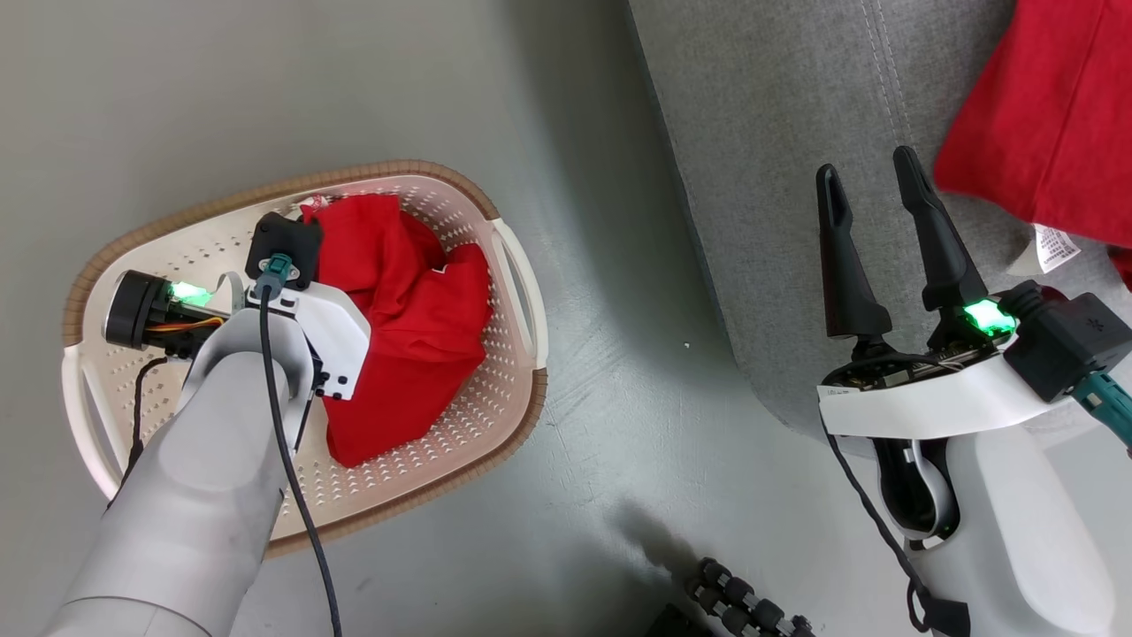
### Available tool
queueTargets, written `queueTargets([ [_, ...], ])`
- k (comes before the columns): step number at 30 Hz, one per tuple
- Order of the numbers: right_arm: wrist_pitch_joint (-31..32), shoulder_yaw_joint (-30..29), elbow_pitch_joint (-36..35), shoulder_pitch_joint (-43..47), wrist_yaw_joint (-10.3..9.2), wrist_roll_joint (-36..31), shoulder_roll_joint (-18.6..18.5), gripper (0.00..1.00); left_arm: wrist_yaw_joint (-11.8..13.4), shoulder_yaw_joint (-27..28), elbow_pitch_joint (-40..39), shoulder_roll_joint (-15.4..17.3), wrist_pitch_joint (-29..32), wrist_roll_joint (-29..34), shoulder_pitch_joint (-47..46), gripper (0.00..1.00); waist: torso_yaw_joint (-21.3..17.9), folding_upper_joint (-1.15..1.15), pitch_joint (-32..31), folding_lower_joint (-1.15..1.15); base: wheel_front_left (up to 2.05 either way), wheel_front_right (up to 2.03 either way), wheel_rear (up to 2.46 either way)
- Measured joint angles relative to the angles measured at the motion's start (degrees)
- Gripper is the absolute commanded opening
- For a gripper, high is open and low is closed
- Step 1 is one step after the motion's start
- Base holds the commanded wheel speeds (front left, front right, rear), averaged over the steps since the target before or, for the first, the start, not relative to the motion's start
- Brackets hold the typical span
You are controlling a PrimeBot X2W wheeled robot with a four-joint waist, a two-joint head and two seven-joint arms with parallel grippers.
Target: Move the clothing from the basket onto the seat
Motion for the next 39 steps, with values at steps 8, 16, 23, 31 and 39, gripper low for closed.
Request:
queueTargets([
  [8,0.0,0.2,0.9,0.0,0.00,0.1,0.0,1.00,0.2,-0.8,-2.5,0.4,-1.6,0.4,0.7,0.00,1.2,0.00,-1.1,0.00,0.00,0.00,0.00],
  [16,0.0,0.3,1.6,-0.2,0.00,0.1,0.0,1.00,0.2,-0.9,-5.4,0.3,-2.3,0.4,3.4,0.00,2.4,0.00,-2.3,0.00,0.00,0.00,0.00],
  [23,0.0,0.4,1.9,-1.1,0.00,-0.6,-0.1,1.00,0.4,-1.0,-9.4,0.3,-3.0,0.4,4.6,0.00,3.8,0.00,-3.7,0.00,0.00,0.00,0.00],
  [31,0.0,0.2,2.2,-1.1,0.00,-1.5,-0.1,1.00,0.4,-1.0,-13.4,0.6,-3.2,0.2,7.0,0.00,5.1,0.00,-5.4,0.00,0.00,0.00,0.00],
  [39,0.0,-0.1,2.7,-1.1,0.00,-3.3,-0.2,1.00,0.9,-0.1,-18.7,1.0,-3.6,-0.7,9.4,0.00,6.2,0.00,-7.4,0.00,0.00,0.00,0.00],
])
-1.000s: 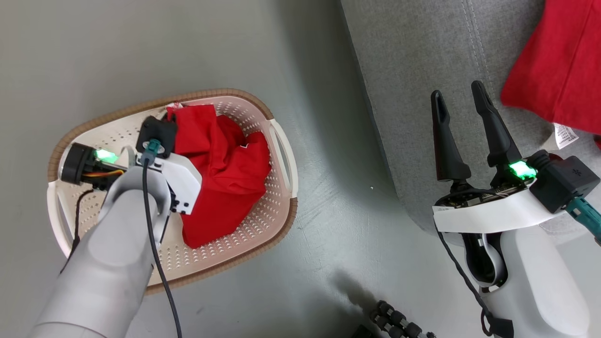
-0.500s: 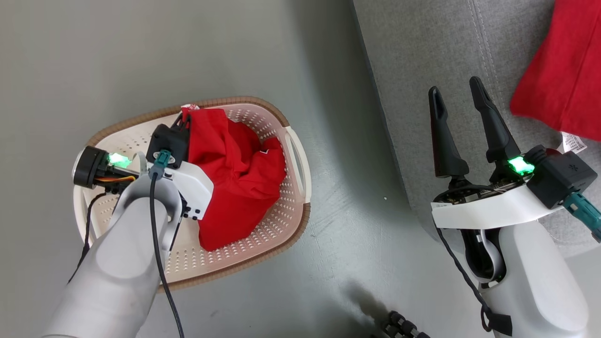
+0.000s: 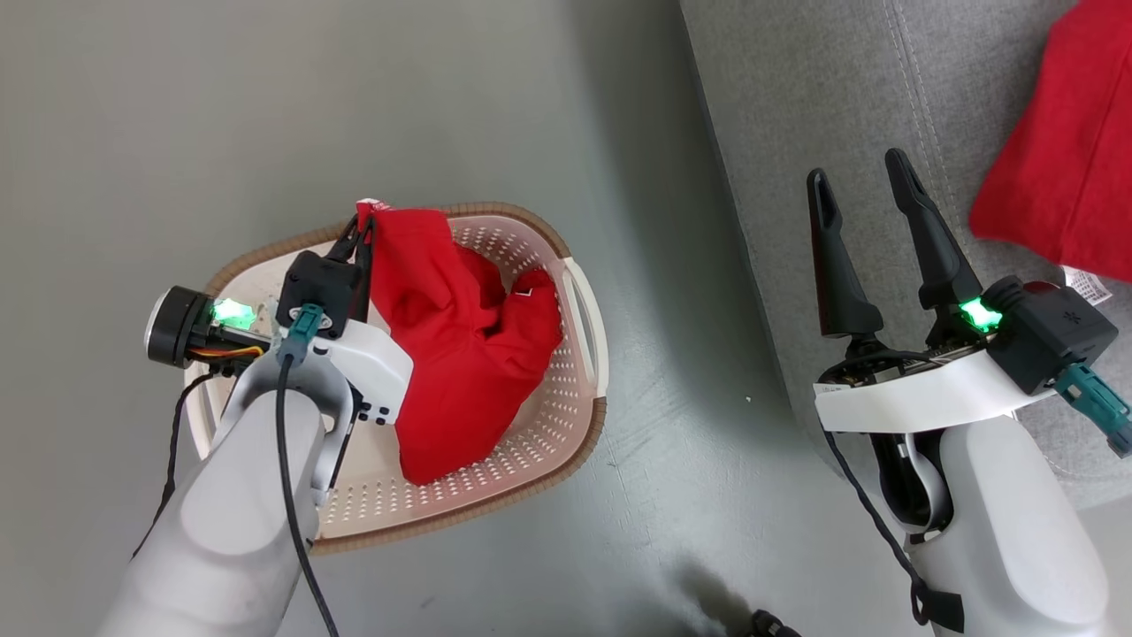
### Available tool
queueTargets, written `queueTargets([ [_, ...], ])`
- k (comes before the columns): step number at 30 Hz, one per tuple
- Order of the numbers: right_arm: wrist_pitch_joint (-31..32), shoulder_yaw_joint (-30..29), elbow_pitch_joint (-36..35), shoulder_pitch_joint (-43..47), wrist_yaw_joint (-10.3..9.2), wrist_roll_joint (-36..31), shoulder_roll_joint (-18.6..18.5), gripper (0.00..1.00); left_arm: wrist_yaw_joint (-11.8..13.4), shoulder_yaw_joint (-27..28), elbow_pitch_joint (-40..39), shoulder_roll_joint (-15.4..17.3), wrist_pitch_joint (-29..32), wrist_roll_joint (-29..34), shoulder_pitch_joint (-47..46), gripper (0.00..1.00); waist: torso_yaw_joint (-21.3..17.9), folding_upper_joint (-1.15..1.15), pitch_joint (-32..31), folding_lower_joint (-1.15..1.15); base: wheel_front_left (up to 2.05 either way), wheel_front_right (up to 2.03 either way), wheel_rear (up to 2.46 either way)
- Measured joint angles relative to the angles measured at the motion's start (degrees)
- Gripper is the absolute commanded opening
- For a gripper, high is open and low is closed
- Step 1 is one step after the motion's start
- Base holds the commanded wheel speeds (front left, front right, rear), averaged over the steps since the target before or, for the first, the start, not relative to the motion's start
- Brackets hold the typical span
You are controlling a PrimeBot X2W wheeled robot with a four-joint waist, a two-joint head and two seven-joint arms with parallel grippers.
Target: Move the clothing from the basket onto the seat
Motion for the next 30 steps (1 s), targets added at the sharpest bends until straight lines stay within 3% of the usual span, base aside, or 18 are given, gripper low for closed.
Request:
queueTargets([
  [21,0.0,1.4,1.9,0.0,0.00,-5.0,-0.3,1.00,1.0,1.0,-16.2,1.4,-0.1,-1.5,6.5,0.00,4.0,0.00,-6.2,0.00,0.00,0.00,0.00],
  [30,0.0,3.9,2.9,0.0,0.00,-5.9,-2.6,1.00,1.0,1.1,-23.4,3.0,-0.1,-1.5,8.4,0.00,6.0,0.00,-9.4,0.00,0.00,0.00,0.00],
])
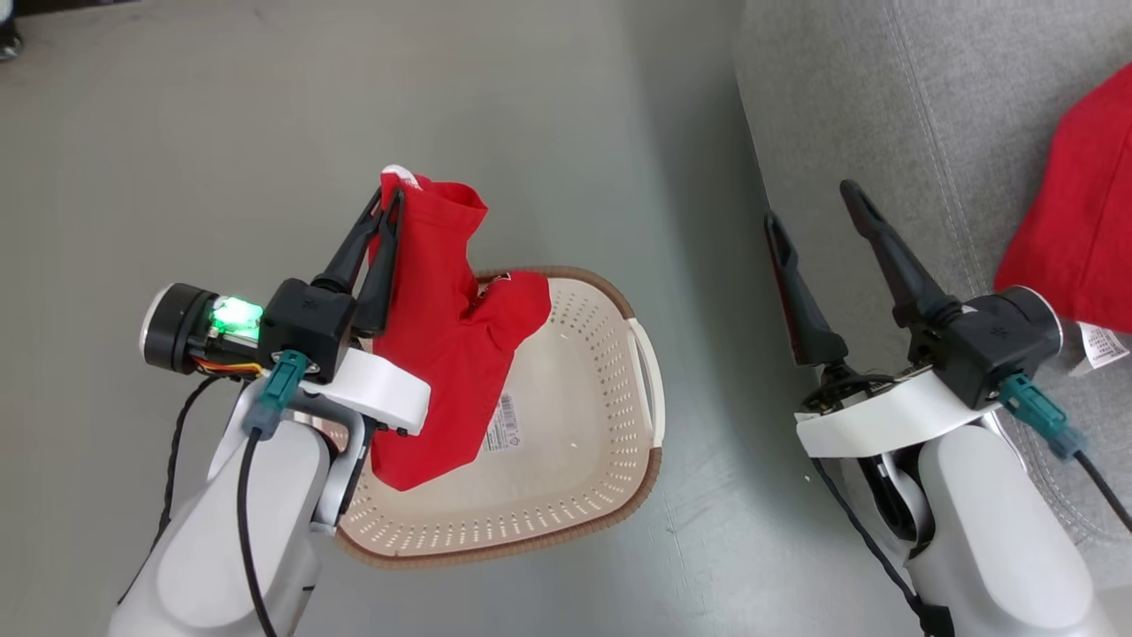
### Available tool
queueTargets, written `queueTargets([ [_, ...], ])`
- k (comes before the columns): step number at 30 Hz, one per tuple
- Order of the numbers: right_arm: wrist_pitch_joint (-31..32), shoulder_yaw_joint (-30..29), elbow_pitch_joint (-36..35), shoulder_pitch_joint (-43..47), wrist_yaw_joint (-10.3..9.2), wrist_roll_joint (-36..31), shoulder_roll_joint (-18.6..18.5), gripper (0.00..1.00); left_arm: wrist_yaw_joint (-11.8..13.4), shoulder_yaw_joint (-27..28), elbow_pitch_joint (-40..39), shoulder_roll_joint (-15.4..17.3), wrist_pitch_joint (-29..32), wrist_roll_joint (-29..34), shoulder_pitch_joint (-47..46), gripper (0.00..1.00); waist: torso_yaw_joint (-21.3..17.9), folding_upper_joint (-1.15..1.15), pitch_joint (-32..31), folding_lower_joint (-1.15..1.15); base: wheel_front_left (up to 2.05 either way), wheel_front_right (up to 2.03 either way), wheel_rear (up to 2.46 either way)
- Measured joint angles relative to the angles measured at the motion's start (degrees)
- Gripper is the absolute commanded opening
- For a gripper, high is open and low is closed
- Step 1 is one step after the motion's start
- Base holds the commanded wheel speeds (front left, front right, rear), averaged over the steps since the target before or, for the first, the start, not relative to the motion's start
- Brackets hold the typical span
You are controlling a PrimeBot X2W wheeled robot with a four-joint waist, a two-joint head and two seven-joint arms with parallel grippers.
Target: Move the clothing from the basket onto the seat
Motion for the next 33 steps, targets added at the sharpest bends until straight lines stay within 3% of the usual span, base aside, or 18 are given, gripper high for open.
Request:
queueTargets([
  [10,1.1,6.2,0.6,-0.4,0.00,-1.3,-2.8,1.00,-0.6,-0.1,-7.9,1.9,0.0,0.0,0.2,0.00,1.9,0.00,-4.0,0.00,0.00,0.00,0.00],
  [23,3.8,12.2,1.0,-2.1,0.00,0.9,-6.9,1.00,-4.7,-0.1,-15.8,3.8,2.1,-2.6,0.3,0.00,3.4,0.00,-9.5,0.00,0.00,0.00,0.00],
  [33,5.7,17.9,0.4,-2.1,0.00,4.0,-10.3,1.00,-6.1,0.1,-20.3,5.4,4.7,-3.5,0.3,0.00,4.3,0.00,-13.9,0.00,0.00,0.00,0.00],
])
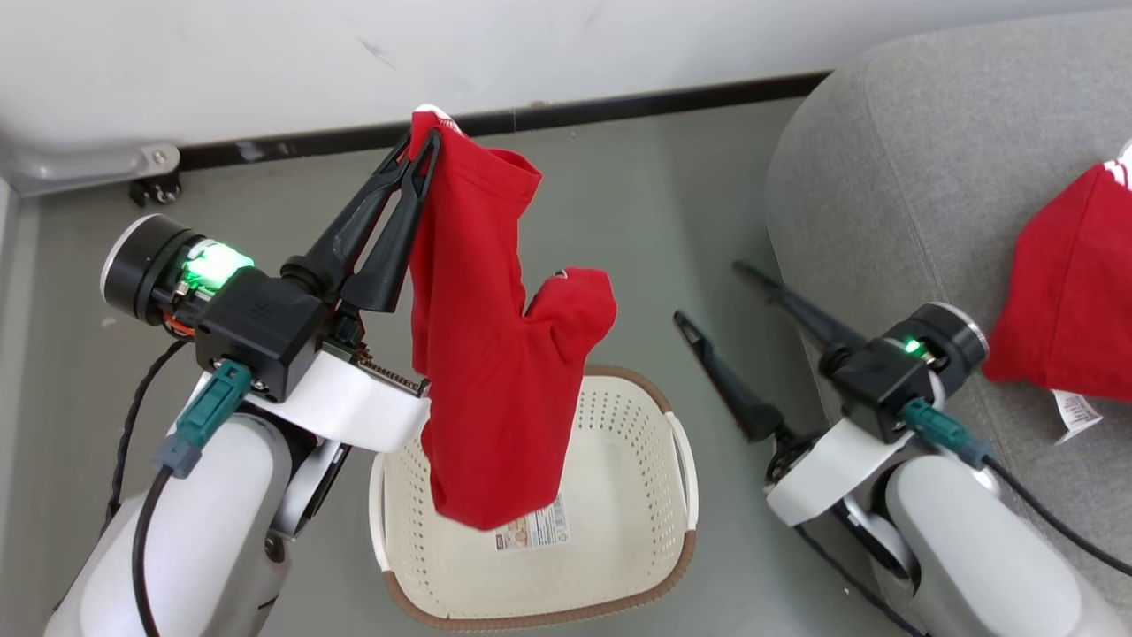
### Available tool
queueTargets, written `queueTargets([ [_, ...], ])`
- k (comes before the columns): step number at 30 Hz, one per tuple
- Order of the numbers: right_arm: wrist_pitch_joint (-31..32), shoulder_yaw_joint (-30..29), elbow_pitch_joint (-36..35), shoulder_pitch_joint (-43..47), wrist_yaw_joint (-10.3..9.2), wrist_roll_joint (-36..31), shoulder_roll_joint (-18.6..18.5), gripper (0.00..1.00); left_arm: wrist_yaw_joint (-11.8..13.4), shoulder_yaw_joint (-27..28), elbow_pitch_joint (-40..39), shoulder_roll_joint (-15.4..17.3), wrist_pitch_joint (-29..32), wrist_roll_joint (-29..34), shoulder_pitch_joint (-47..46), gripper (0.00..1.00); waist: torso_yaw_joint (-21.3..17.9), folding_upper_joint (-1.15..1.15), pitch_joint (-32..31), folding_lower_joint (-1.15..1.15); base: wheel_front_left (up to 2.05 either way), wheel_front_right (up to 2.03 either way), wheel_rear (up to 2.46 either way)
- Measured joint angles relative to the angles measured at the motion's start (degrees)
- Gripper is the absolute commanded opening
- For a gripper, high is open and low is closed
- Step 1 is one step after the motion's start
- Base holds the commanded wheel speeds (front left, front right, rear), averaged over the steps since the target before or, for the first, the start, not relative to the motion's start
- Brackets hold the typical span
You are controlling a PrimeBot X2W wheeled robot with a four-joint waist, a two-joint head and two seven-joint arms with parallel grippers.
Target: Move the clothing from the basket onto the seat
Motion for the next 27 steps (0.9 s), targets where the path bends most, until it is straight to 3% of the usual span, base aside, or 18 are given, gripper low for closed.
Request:
queueTargets([
  [11,2.5,9.8,-2.0,-0.3,0.00,5.9,-2.4,1.00,-1.2,0.4,-3.5,0.8,3.0,-1.1,0.0,0.00,1.1,0.00,-5.2,0.00,0.00,0.00,0.00],
  [21,5.0,13.3,-2.9,-2.7,0.00,8.5,-7.1,1.00,-3.1,-0.8,-4.6,0.8,5.1,-3.2,-0.1,0.00,1.6,0.00,-8.7,0.00,0.00,0.00,0.00],
  [27,6.4,18.5,-3.4,-4.1,0.00,10.2,-8.5,1.00,-4.1,-2.3,-5.6,0.2,6.5,-3.7,0.0,0.00,1.8,0.00,-10.4,0.00,0.00,0.00,0.00],
])
